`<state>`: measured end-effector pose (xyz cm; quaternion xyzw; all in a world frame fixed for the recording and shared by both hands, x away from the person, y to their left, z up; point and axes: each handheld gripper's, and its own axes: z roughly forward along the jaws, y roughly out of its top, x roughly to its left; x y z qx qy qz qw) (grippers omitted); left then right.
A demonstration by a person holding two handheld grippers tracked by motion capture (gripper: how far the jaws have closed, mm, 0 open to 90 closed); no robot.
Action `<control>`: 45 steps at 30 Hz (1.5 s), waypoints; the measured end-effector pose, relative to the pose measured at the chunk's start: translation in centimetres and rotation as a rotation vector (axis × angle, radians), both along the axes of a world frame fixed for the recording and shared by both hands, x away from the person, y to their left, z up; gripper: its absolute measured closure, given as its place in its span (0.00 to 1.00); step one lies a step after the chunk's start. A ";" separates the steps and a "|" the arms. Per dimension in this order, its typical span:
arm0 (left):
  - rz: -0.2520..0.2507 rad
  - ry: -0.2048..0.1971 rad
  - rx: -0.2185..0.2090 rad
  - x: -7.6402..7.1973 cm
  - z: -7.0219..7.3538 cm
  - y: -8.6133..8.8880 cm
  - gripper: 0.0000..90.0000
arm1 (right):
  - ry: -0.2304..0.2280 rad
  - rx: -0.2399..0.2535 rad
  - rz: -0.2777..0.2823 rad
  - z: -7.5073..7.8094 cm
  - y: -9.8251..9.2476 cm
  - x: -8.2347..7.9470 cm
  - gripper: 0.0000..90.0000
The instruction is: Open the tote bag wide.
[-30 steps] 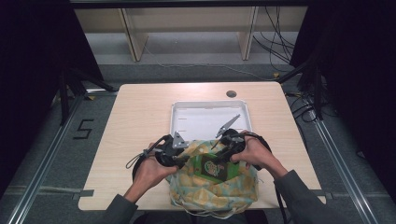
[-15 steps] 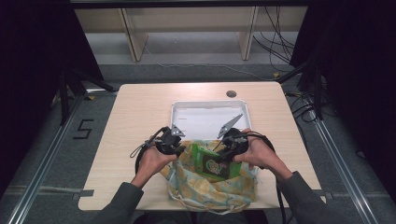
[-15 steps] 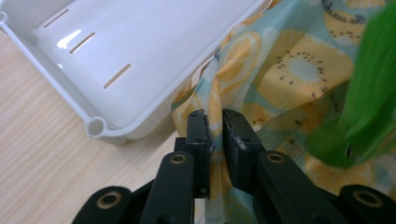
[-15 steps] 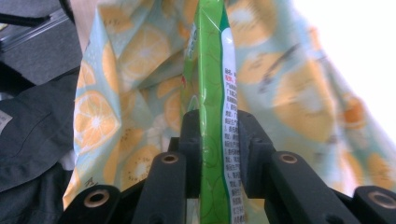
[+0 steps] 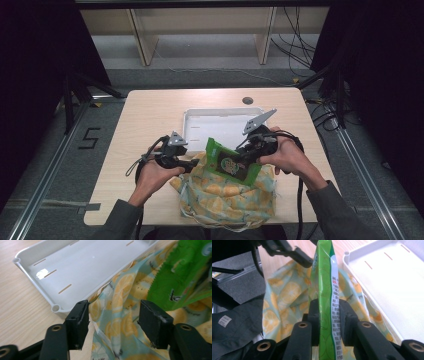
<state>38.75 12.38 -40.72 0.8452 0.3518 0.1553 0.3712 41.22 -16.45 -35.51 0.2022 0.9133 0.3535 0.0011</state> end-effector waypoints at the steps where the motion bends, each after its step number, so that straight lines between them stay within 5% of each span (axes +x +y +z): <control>1: 0.000 -0.006 -0.014 -0.4 0.2 0.3 0.42 | -0.012 0.008 0.011 0.1 0.0 0.1 0.84; 2: 0.003 -0.003 -0.028 -0.9 0.3 0.5 0.41 | 0.014 0.013 -0.014 0.4 -0.1 -0.1 0.84; 10: 0.011 -0.086 -0.018 -4.3 0.3 2.4 0.36 | -0.003 0.048 -0.031 1.7 -1.2 0.0 0.84; 12: 0.033 -0.074 -0.035 -5.2 0.1 2.9 0.35 | -0.011 0.058 -0.042 2.2 -1.6 0.1 0.84; 16: 0.024 -0.095 0.003 -6.8 -0.1 4.0 0.33 | -0.022 0.065 -0.053 2.7 -2.3 0.4 0.84; 24: 0.078 -0.046 0.019 -9.0 -2.0 5.7 0.29 | -0.029 0.035 -0.105 4.4 -3.5 1.9 0.84; 28: 0.064 -0.037 0.063 -9.5 -3.0 6.2 0.29 | -0.005 0.015 -0.159 5.1 -3.8 3.1 0.84; 31: 0.094 -0.010 0.041 -10.1 -3.6 5.9 0.28 | -0.012 -0.002 -0.178 5.3 -3.8 4.2 0.84; 32: 0.108 -0.002 0.019 -10.3 -3.8 5.8 0.27 | -0.013 -0.003 -0.185 5.3 -3.8 4.4 0.84; 33: 0.080 -0.020 0.053 -10.2 -3.8 6.1 0.27 | -0.013 -0.008 -0.199 5.3 -3.7 4.9 0.84; 35: 0.106 -0.005 0.034 -10.7 -4.1 5.9 0.26 | -0.004 -0.021 -0.231 5.1 -3.7 5.6 0.84; 38: 0.081 -0.024 0.055 -10.9 -4.5 6.0 0.25 | -0.007 -0.023 -0.251 4.7 -3.7 6.7 0.84; 40: 0.113 0.014 0.029 -11.4 -4.8 5.8 0.25 | 0.004 -0.028 -0.295 4.4 -3.6 7.3 0.84; 41: 0.080 0.002 0.068 -11.2 -4.7 6.1 0.25 | 0.000 -0.034 -0.282 4.2 -3.7 7.7 0.84; 45: 0.080 0.016 0.047 -11.6 -4.9 6.0 0.25 | -0.003 -0.043 -0.313 3.7 -3.6 8.8 0.84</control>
